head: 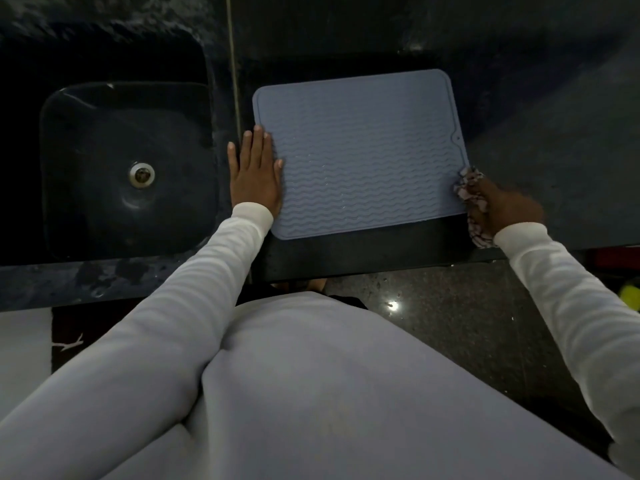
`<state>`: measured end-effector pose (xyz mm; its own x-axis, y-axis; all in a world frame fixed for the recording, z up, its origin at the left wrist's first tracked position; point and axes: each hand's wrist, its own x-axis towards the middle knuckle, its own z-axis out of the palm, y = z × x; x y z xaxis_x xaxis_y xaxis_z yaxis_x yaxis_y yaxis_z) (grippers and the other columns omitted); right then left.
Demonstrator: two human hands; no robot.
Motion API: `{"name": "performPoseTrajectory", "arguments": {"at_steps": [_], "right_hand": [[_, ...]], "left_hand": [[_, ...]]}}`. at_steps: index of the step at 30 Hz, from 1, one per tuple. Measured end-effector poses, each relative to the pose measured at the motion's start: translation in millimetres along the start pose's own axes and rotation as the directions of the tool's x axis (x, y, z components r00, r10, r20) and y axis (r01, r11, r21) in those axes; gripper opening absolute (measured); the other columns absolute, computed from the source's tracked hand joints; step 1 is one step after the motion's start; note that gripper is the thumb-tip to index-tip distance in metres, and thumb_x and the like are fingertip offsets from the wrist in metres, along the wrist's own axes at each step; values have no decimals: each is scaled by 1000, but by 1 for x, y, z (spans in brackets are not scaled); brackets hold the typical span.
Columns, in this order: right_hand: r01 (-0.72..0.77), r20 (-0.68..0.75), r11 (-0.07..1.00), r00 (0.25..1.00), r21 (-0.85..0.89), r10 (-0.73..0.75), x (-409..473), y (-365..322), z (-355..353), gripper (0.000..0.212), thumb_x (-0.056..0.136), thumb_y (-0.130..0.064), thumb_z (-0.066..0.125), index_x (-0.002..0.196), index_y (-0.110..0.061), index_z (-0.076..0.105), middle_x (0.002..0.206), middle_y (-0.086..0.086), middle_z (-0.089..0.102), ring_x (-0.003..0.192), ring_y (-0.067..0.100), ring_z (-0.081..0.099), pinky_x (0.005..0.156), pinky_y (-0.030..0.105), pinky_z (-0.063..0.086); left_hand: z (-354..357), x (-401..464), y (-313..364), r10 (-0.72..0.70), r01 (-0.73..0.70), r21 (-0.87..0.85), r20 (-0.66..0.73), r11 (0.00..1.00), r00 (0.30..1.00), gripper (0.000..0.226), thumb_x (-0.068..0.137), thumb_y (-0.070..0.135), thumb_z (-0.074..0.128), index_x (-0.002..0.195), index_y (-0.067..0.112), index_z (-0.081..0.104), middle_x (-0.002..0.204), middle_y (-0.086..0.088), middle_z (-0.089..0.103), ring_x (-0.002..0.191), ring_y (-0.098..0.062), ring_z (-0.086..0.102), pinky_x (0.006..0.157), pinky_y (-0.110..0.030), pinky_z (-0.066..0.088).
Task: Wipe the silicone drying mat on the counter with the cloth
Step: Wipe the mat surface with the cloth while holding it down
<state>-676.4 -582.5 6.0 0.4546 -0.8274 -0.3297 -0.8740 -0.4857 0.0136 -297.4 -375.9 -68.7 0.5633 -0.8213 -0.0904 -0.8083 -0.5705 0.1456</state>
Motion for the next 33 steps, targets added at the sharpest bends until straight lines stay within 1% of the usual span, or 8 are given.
{"name": "performPoseTrajectory", "arguments": {"at_steps": [4,10,12,15,18,23,28,33], "right_hand": [[-10,-85,1000,996,30,13,-4,-23,-5,48,94,-55,45,134,-28,44,104,22,64,86,43,63,77,48,52],[359,-315,867,915,346,-253,-2,-157,-5,35,92,-38,60,126,-31,60,128,4,59,109,27,61,86,37,52],[488,-390,815,849,314,-357,4,-217,2,34,90,-36,57,121,-26,64,125,8,62,102,29,65,78,39,56],[445,-236,887,881,122,-409,16,-267,23,40,90,-33,49,128,-23,58,136,19,51,82,40,67,65,48,54],[433,-215,899,886,69,-411,22,-253,38,44,88,-32,43,129,-27,58,134,18,53,65,35,67,51,41,54],[410,-351,912,859,34,-373,31,-208,28,45,80,-31,41,116,-27,68,97,17,65,47,32,61,40,34,48],[174,-169,982,973,71,-160,40,-143,14,43,94,-25,49,137,-28,50,125,23,52,81,43,62,68,48,49],[1,-189,996,982,93,17,48,-75,6,39,96,-33,46,135,-33,44,120,23,53,87,49,61,79,53,48]], "left_hand": [[-2,1,1,4,-4,-4,14,1000,1000,58,106,37,15,156,9,13,165,-9,7,152,-24,3,122,-47,-6],[-6,7,-2,39,-40,32,33,999,999,60,105,39,13,157,8,11,165,-9,6,152,-24,1,122,-45,-8],[-7,7,-2,31,-32,16,31,999,999,60,105,39,14,156,9,12,165,-8,7,152,-23,2,122,-45,-8],[-7,6,-2,22,-22,20,16,1000,1000,60,104,38,12,157,10,12,165,-7,7,152,-23,3,122,-45,-7],[-7,5,-2,5,-5,8,6,1000,1000,58,105,37,12,157,13,10,165,-4,6,152,-22,2,122,-44,-8],[-4,5,-3,4,-4,-2,1,1000,1000,58,105,37,12,157,12,10,165,-4,5,152,-21,1,123,-44,-6],[-4,4,-3,-1,1,4,10,1000,1000,58,105,36,10,157,11,9,165,-6,3,152,-22,0,123,-44,-6],[-4,5,-3,-3,3,-12,6,1000,1000,58,105,36,10,157,11,10,165,-6,5,152,-22,2,123,-45,-5]]}}
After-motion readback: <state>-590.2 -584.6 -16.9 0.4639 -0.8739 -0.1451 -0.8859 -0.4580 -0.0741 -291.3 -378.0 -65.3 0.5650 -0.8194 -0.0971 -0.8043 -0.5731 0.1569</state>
